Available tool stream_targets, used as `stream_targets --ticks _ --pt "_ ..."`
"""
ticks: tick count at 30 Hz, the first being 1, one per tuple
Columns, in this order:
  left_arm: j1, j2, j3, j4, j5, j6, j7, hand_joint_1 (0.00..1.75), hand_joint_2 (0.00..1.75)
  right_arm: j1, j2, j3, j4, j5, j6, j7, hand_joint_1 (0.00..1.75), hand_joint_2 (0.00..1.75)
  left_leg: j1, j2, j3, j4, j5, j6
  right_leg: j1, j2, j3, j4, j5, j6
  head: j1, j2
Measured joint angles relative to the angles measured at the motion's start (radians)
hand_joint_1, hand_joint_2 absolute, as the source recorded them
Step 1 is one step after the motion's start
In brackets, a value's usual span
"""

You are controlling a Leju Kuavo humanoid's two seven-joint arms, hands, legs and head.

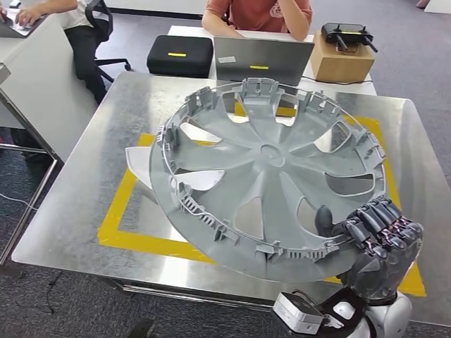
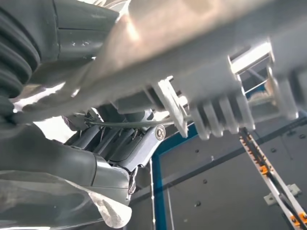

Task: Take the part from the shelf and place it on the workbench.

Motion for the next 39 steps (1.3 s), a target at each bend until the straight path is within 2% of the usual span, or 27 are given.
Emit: stream_targets --ticks 1,2,3,4,5,6,7,8,11,12,17,20,22,39 --pt "0.001 0.000 0.000 0.000 0.000 -0.001 0.000 0.00 0.00 0.000 0.000 0.000 0.000 -0.001 0.000 0.000 1.75 1.75 0.000 0.008 0.000 0.000 -0.001 0.000 -0.002 -0.003 -0.019 0.040 -0.008 0.003 0.000 0.000" --pt "0.001 0.001 0.000 0.000 0.000 -0.001 0.000 0.00 0.00 0.000 0.000 0.000 0.000 -0.001 0.000 0.000 1.75 1.75 0.000 0.013 0.001 0.000 -0.002 -0.001 -0.004 -0.004 -0.020 0.043 0.003 0.006 0.000 0.000" --pt "0.001 0.000 0.000 0.000 0.000 -0.001 0.000 0.00 0.00 0.000 0.000 -0.001 0.000 -0.001 0.000 0.001 1.75 1.75 0.000 0.017 0.002 0.001 -0.003 -0.002 -0.006 -0.006 0.003 0.001 0.031 0.006 0.000 0.000" --pt "-0.001 0.000 0.000 0.000 0.000 -0.001 0.000 0.00 0.00 0.000 0.000 -0.001 0.000 -0.001 0.000 0.001 1.75 1.75 0.000 0.018 0.004 0.001 -0.004 -0.004 -0.007 -0.009 0.042 -0.071 0.067 0.006 0.000 0.000" --pt "-0.002 0.000 0.000 0.000 0.000 -0.001 0.000 0.00 0.00 0.000 0.000 -0.001 -0.001 -0.001 0.000 0.001 1.75 1.75 -0.001 0.019 0.005 0.001 -0.006 -0.008 -0.007 -0.013 0.084 -0.144 0.089 0.004 0.000 0.000" --pt "-0.002 0.000 0.000 0.000 0.000 -0.001 0.000 0.00 0.00 0.000 0.000 -0.001 -0.002 -0.001 0.000 0.001 1.75 1.75 -0.003 0.019 0.006 0.003 -0.007 -0.013 -0.006 -0.015 0.117 -0.201 0.104 -0.001 0.000 0.000" --pt "-0.002 0.001 0.000 0.000 0.000 -0.001 0.000 0.00 0.00 0.000 0.000 0.000 -0.002 -0.002 0.000 0.001 1.75 1.75 -0.006 0.019 0.005 0.006 -0.009 -0.016 -0.006 -0.017 0.136 -0.232 0.108 -0.004 -0.001 0.000" --pt "-0.002 0.001 0.000 0.000 0.000 -0.001 0.000 0.00 0.00 0.000 0.000 0.000 -0.003 -0.002 0.000 0.001 1.75 1.75 -0.008 0.019 0.004 0.008 -0.009 -0.015 -0.005 -0.016 0.142 -0.241 0.105 -0.007 -0.003 0.000" --pt "-0.001 0.002 0.000 0.000 0.000 -0.002 0.000 0.00 0.00 0.000 0.000 0.000 -0.005 -0.001 0.000 0.001 1.75 1.75 -0.009 0.020 0.006 0.006 -0.006 -0.003 -0.003 -0.013 0.142 -0.243 0.107 -0.011 -0.007 0.000" --pt "-0.002 0.002 0.000 0.000 0.000 -0.002 0.000 0.00 0.00 0.000 0.000 0.000 -0.006 0.000 0.000 0.001 1.75 1.75 -0.008 0.020 0.008 0.003 -0.006 -0.003 -0.002 -0.012 0.142 -0.243 0.106 -0.014 -0.008 0.000" --pt "-0.003 0.003 -0.001 0.000 -0.001 -0.003 0.000 0.00 0.00 0.000 0.000 -0.001 -0.012 -0.001 0.000 0.002 1.75 1.75 -0.005 0.021 0.011 -0.007 -0.001 -0.016 0.002 -0.013 0.142 -0.241 0.104 -0.023 -0.008 0.000" --pt "-0.003 0.003 -0.002 0.000 -0.001 -0.004 0.000 0.00 0.00 0.000 0.000 -0.001 -0.014 -0.003 0.000 0.002 1.75 1.75 -0.003 0.021 0.011 -0.009 0.000 -0.029 0.003 -0.013 0.141 -0.241 0.104 -0.026 -0.008 0.000" --pt "-0.003 0.003 -0.002 0.000 -0.001 -0.004 0.000 0.00 0.00 0.000 0.000 -0.001 -0.014 -0.003 0.000 0.002 1.75 1.75 -0.003 0.021 0.011 -0.009 0.000 -0.032 0.003 -0.013 0.141 -0.241 0.104 -0.026 -0.008 0.000" --pt "-0.005 0.005 -0.005 0.000 -0.004 -0.009 0.000 0.00 0.00 -0.002 0.003 -0.016 -0.012 0.013 0.000 0.004 1.75 1.75 -0.006 0.021 0.010 -0.006 -0.001 -0.033 0.001 -0.013 0.142 -0.241 0.106 -0.026 -0.007 0.000"
